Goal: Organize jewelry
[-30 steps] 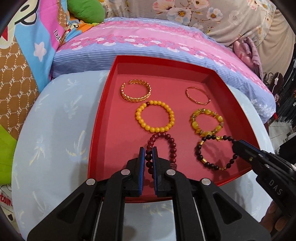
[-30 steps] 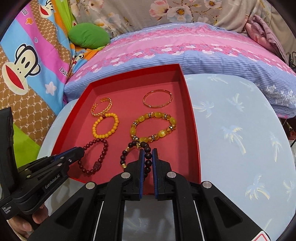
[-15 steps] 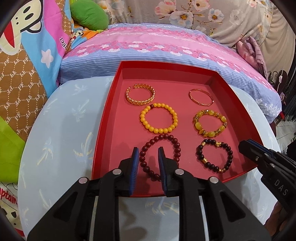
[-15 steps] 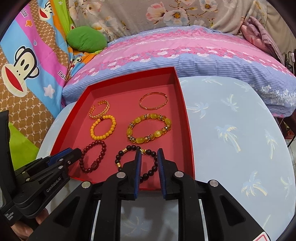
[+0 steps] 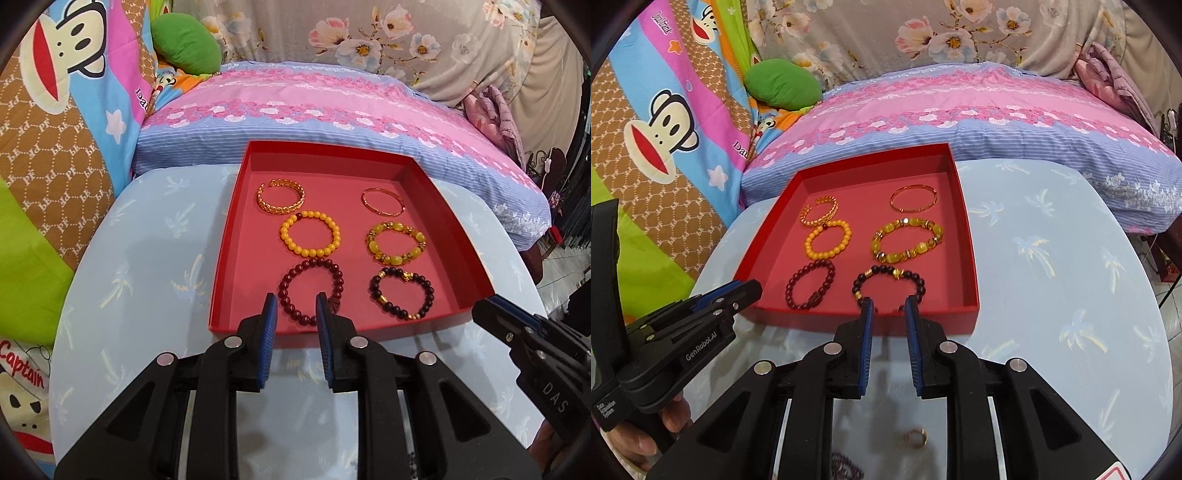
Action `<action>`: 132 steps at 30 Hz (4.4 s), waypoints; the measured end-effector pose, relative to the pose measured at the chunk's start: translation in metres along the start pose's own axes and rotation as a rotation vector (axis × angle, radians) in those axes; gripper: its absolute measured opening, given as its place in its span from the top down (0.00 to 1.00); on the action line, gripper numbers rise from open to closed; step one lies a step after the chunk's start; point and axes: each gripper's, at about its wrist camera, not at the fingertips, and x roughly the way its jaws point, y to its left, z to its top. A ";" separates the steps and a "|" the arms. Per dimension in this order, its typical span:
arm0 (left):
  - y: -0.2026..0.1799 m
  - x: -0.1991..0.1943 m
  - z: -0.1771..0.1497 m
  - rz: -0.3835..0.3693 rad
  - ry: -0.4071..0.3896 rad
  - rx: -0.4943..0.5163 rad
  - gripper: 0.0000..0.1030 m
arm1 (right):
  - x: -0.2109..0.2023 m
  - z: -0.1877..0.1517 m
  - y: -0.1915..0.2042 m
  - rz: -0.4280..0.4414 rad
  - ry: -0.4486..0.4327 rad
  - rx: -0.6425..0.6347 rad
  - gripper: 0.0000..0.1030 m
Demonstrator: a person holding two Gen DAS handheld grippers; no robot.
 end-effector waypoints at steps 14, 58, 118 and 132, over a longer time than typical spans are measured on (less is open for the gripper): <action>-0.003 -0.044 -0.052 0.006 0.016 0.025 0.76 | -0.041 -0.065 0.012 0.031 0.057 -0.039 0.82; 0.049 -0.063 -0.149 0.030 0.135 -0.089 0.64 | -0.007 -0.111 0.040 0.066 0.156 -0.106 0.95; 0.026 -0.048 -0.139 0.012 0.092 -0.010 0.80 | -0.037 -0.135 0.021 0.068 0.193 -0.027 0.95; 0.052 -0.064 -0.144 0.025 0.112 -0.146 0.62 | -0.041 -0.142 0.021 0.064 0.202 -0.034 0.95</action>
